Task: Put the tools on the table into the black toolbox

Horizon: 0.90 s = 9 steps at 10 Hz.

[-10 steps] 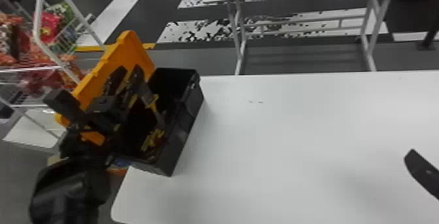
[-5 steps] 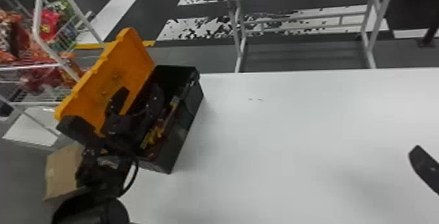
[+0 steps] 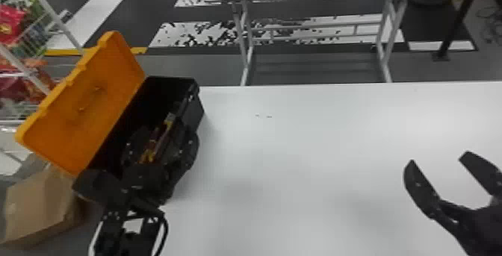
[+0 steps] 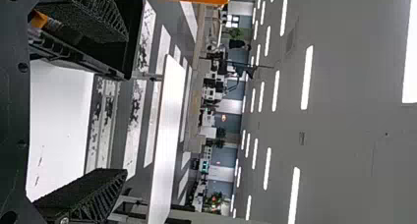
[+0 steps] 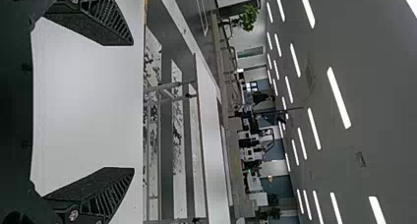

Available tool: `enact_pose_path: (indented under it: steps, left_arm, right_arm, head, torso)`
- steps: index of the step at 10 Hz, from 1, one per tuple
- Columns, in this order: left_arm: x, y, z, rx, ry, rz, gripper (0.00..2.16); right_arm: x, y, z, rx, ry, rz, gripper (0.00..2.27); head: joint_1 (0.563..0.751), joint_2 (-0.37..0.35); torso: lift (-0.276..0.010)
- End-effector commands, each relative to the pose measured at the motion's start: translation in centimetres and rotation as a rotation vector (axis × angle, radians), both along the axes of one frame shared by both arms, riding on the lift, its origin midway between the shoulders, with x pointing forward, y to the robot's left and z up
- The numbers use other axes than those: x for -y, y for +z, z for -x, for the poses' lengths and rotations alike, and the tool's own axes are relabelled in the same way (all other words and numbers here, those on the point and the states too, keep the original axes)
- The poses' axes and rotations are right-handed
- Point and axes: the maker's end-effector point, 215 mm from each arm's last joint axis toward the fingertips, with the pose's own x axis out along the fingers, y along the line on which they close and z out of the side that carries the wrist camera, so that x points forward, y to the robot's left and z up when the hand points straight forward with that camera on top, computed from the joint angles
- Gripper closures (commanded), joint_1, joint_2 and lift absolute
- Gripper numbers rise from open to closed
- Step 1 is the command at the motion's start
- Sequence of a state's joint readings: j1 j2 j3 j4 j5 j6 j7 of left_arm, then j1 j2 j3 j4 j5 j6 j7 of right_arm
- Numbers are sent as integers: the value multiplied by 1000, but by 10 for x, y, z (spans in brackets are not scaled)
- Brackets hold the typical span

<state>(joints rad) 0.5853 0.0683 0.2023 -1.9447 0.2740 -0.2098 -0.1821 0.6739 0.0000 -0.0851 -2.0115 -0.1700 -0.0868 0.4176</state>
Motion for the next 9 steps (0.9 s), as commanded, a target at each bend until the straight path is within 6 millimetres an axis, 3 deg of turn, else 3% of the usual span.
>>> enact_pose_path:
  steps: [1,3,5,9]
  left_arm:
    - [29,-5,11,6,0,-4,43]
    - [54,-21,25,-20,28,-13,63]
    - [68,-27,39,1,33,-40,63]
    - [62,-38,58,10,62,-42,66]
  right_arm:
    - [-32,-6,5,9,7,16,107]
    - [-60,-18,13,26,-18,34,110]
    - [-75,-19,30,86,-63,65,110]
    - [-46,-15,60,157,-187,69,117]
  head:
    - [695,188]
    - [695,198]
    - [695,206]
    - [695,215]
  torso:
    - [-75]
    - [-75]
    - [-75]
    - [-75]
